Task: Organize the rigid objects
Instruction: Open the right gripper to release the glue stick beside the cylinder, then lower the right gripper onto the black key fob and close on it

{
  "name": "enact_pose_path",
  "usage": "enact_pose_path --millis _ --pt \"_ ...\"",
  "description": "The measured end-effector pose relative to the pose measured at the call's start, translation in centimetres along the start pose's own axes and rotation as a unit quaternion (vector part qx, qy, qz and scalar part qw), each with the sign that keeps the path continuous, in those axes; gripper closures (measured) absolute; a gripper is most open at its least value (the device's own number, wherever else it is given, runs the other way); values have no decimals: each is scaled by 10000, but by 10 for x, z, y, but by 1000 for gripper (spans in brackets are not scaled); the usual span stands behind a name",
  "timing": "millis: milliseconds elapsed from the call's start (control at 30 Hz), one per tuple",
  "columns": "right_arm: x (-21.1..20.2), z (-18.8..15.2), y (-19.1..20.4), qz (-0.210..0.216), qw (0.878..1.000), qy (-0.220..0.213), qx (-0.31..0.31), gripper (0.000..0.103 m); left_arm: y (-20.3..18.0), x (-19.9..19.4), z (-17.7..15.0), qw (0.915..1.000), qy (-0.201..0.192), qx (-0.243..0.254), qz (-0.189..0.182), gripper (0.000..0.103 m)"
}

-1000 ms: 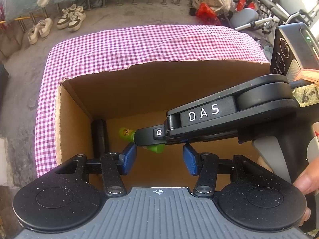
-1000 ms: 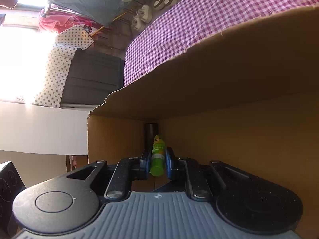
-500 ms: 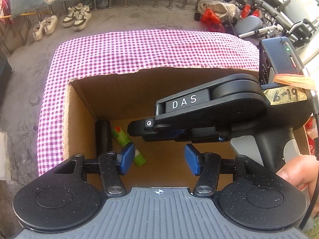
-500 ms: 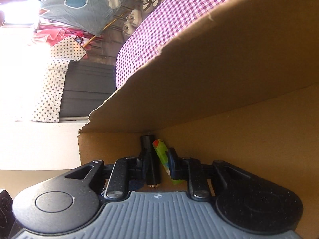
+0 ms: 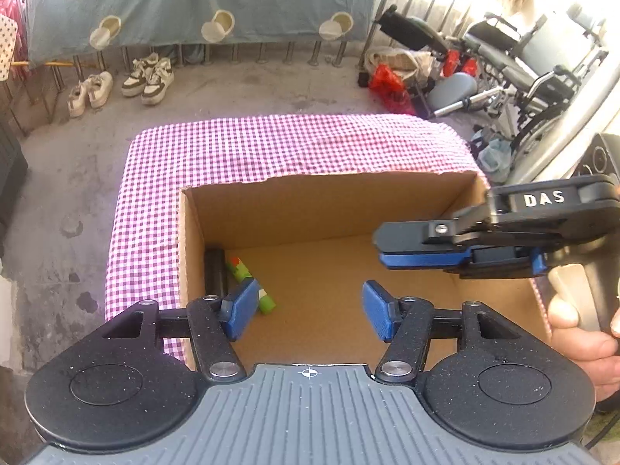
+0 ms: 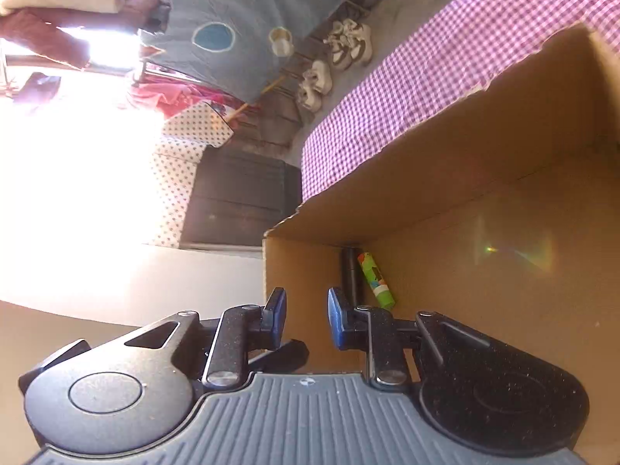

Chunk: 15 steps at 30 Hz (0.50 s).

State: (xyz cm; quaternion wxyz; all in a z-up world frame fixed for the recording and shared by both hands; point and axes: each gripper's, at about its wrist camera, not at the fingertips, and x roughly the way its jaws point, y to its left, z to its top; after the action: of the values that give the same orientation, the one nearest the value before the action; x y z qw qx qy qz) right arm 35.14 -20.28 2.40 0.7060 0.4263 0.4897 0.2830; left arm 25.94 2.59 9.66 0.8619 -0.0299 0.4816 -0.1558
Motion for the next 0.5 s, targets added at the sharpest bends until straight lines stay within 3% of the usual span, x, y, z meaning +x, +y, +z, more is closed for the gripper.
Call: enact_pose_path --millis 167,233,267,300,400,500 --pt "-88 -47 1 559 9972 -431 -232 75 -19 -46 -30 9984 -448 218 -273 36" --pt "-127 -71 -8 642 9949 -688 -366 62 -30 -56 -48 9972 -540 298 -421 35" --pt "-140 -82 -13 642 9939 -806 -405 53 -36 -60 -60 9963 -579 326 -545 35" --pt "-155 -93 -21 614 9926 -954 -426 51 -42 -61 -71 9956 -602 323 -648 35" --pt "-189 -130 -46 375 9911 -1213 -398 51 -62 -58 -105 9936 -616 338 -887 35" --pt "-192 -162 -71 90 9918 -1230 -341 51 -86 -47 -136 9913 -604 519 -1044 35"
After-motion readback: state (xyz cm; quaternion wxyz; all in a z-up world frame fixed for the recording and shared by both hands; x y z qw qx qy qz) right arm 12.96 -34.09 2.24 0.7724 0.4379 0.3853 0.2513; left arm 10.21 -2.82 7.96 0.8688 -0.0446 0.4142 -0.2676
